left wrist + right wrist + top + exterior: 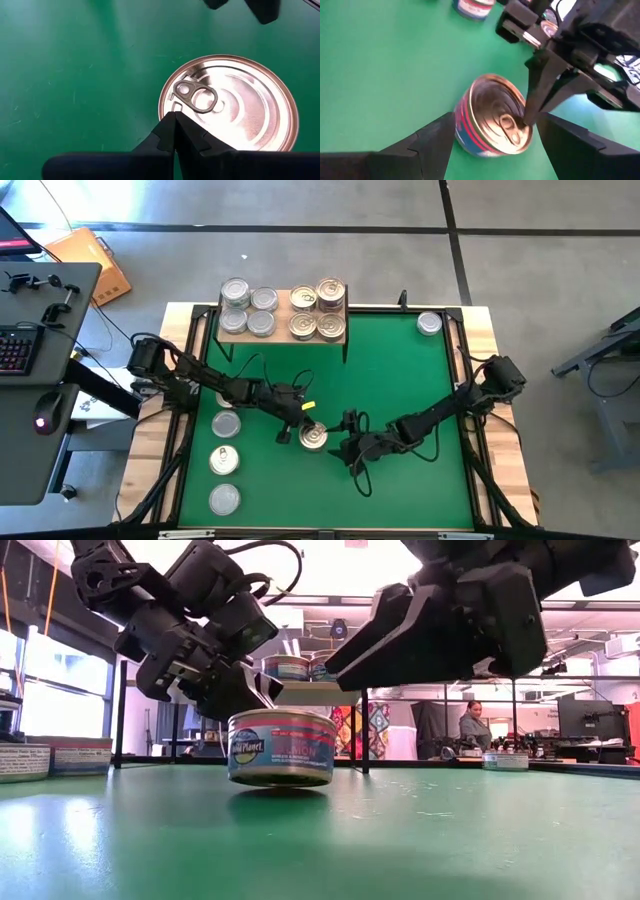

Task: Stack canned seafood by type on shelf
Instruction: Stack the blue-pink tuna can on top of the other blue-pink tuna can on the shelf

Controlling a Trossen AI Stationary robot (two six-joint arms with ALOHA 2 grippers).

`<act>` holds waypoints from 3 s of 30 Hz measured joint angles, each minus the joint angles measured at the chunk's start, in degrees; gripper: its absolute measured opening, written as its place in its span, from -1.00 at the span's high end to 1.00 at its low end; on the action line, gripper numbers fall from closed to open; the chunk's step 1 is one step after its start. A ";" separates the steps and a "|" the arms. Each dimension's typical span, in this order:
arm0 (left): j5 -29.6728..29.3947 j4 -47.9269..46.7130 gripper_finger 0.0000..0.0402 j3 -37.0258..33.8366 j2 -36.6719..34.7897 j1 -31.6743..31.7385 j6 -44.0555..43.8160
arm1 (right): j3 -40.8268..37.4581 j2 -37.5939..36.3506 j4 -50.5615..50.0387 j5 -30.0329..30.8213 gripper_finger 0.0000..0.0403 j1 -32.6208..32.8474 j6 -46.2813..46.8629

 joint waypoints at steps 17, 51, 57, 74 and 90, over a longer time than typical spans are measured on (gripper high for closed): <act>0.46 -0.17 1.00 -0.04 0.10 1.50 0.57 | 0.00 2.99 4.45 -0.07 -0.37 -3.52 -6.31; 0.09 -0.74 1.00 -0.04 0.09 2.57 0.40 | 3.59 7.10 7.07 6.13 -0.37 -0.55 -0.96; 0.18 -0.72 1.00 -0.04 0.09 2.57 0.45 | 5.15 7.10 2.71 3.98 -0.37 -1.82 -1.32; 0.15 -0.68 1.00 -0.04 0.09 2.57 0.50 | 5.66 7.15 -1.26 1.91 -0.37 -2.83 -10.06; 0.06 -0.61 1.00 -0.04 -0.04 2.57 0.54 | 5.64 12.98 4.54 7.83 -0.37 -3.39 -11.89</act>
